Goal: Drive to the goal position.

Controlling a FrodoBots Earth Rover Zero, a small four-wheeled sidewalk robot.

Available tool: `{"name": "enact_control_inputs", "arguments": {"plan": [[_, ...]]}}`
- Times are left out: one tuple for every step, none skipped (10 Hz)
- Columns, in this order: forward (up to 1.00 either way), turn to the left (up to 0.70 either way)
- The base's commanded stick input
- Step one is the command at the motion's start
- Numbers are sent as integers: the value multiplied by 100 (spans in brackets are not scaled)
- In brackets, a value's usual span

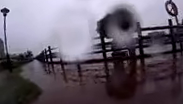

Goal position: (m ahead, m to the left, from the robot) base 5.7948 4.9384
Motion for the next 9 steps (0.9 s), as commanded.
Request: {"name": "enact_control_inputs", "arguments": {"plan": [[100,40],[100,40],[100,40],[100,40],[100,40],[100,40],[100,40],[100,40],[100,40]]}}
